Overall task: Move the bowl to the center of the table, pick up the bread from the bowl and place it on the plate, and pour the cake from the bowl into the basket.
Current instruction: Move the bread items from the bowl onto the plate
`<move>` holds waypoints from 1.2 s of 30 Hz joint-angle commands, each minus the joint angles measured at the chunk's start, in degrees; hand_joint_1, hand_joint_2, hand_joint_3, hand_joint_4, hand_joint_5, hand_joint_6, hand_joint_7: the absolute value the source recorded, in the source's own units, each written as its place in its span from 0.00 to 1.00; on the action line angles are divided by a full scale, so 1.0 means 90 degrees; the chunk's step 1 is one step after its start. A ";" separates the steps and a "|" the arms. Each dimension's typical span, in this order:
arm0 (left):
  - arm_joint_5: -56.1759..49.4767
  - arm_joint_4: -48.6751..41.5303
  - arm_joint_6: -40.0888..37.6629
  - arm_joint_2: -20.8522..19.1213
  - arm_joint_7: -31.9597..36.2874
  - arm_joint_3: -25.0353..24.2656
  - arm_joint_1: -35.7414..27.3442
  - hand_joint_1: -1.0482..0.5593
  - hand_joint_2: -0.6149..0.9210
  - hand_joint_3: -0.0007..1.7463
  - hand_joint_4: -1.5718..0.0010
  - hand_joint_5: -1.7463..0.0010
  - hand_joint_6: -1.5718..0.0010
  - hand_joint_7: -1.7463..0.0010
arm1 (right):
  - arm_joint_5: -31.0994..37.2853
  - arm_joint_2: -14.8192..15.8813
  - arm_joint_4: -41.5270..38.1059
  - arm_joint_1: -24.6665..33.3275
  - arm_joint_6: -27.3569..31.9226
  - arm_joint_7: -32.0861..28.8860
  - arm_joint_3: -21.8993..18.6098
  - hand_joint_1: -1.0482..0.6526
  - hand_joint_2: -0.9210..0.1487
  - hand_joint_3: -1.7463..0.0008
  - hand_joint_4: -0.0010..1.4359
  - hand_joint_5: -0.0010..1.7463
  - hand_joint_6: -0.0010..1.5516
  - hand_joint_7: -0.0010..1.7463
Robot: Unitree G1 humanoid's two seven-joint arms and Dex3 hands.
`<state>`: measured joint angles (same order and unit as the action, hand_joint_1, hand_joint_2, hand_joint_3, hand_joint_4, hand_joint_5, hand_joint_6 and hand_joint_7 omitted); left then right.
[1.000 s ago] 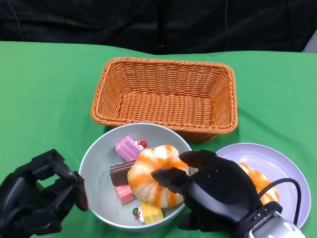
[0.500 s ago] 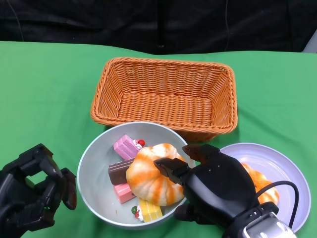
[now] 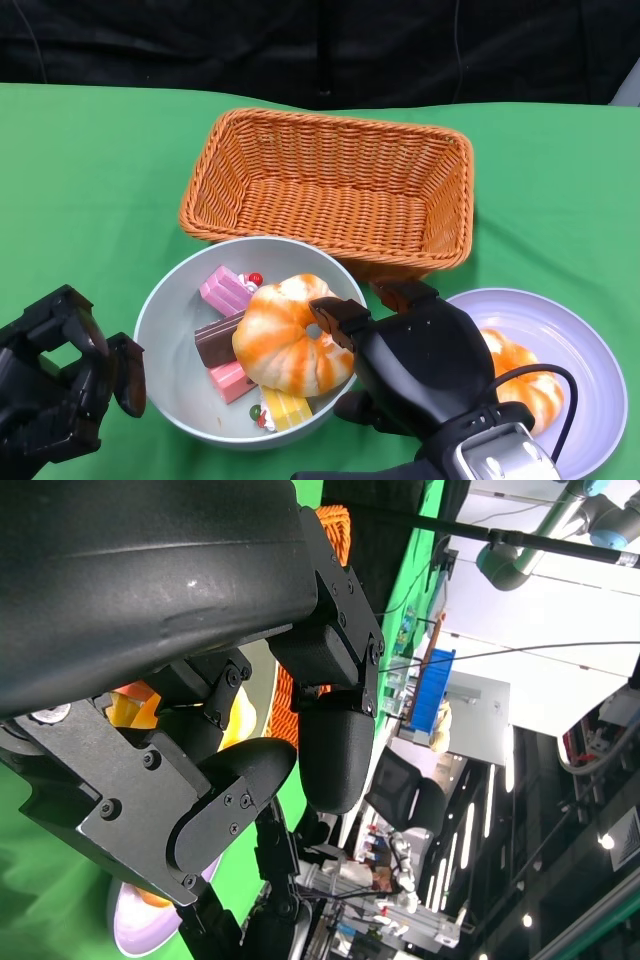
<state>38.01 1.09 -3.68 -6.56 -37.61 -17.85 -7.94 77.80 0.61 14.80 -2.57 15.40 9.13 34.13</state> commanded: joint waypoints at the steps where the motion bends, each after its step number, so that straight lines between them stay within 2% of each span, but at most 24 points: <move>1: 0.0037 0.0062 0.0003 -0.0039 0.0047 -0.0033 -0.0018 0.59 0.64 0.81 0.41 0.00 0.47 0.15 | -0.0016 0.0075 0.0083 -0.0029 0.0036 0.0029 -0.0008 0.23 0.02 1.00 0.29 0.02 0.29 0.00; 15: -0.0035 0.0183 -0.0052 -0.0024 0.0263 0.0017 -0.0053 0.60 0.64 0.81 0.41 0.00 0.46 0.17 | 0.0014 0.0164 0.0399 0.0016 -0.0002 0.0187 0.0009 0.21 0.01 1.00 0.30 0.02 0.30 0.00; 29: -0.0050 0.0250 -0.0111 -0.0004 0.0393 0.0037 -0.0070 0.60 0.64 0.81 0.40 0.00 0.46 0.16 | -0.0061 0.0443 0.0963 0.0214 -0.0093 0.0455 -0.0182 0.20 0.00 0.99 0.29 0.01 0.30 0.00; 36: -0.0026 0.0158 -0.0103 -0.0023 0.0349 0.0031 -0.0014 0.60 0.64 0.82 0.40 0.00 0.46 0.16 | 0.0017 0.0354 0.1130 0.0149 -0.0100 0.0544 -0.0141 0.20 0.00 0.99 0.29 0.01 0.29 0.00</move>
<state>37.94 2.77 -4.62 -6.13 -34.52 -17.46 -8.01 77.65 4.24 23.92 -0.99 14.45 13.39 32.92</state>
